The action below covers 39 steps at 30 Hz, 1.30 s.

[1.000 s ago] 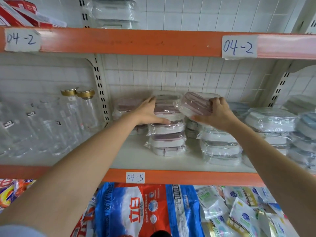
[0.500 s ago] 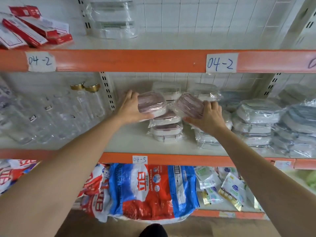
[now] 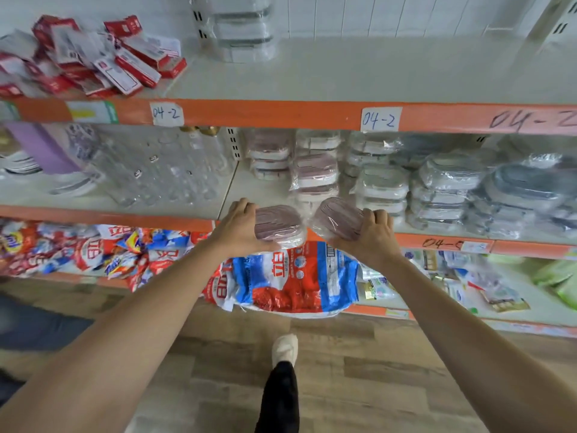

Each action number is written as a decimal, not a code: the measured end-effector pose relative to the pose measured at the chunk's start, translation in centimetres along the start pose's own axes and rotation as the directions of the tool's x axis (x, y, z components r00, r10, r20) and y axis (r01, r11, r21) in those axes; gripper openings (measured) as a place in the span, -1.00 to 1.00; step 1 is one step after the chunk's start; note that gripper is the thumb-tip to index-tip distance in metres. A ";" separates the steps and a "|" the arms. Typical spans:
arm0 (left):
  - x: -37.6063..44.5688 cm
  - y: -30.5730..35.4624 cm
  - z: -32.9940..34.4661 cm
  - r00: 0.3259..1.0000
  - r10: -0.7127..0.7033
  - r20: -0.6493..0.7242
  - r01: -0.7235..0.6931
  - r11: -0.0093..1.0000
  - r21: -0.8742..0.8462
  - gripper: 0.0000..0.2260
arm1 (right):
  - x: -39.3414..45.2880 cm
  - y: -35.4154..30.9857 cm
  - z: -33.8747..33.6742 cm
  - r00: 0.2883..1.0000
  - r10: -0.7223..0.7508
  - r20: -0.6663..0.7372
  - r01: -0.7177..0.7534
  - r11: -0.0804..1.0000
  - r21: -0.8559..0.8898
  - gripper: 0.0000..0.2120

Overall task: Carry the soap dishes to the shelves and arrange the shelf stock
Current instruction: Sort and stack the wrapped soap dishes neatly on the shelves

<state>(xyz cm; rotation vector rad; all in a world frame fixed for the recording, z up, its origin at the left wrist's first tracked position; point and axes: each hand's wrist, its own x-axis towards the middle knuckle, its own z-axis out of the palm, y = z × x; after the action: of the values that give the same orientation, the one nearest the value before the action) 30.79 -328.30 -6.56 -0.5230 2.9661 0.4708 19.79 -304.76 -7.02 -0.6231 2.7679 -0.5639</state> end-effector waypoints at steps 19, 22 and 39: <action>0.8 6.0 -16.6 0.967 0.145 -0.208 -0.155 0.987 -0.037 -0.18 | -1.8 -5.2 -15.9 0.997 0.059 -0.051 -0.058 0.998 0.003 -0.08; 3.1 6.0 -19.2 0.969 0.144 -0.203 -0.163 0.984 -0.078 -0.21 | 0.6 -5.9 -18.7 0.998 0.040 -0.041 -0.041 0.999 -0.020 -0.13; 21.2 6.5 -21.3 0.976 0.201 -0.088 -0.199 0.980 0.024 -0.28 | 15.8 -8.7 -23.8 0.977 0.031 -0.209 -0.058 0.990 -0.126 -0.09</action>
<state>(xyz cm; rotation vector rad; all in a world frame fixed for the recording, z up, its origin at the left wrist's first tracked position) 7.90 -335.93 12.40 -0.2503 3.1220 0.4529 1.44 -311.74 15.51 -0.5569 3.0265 -0.4633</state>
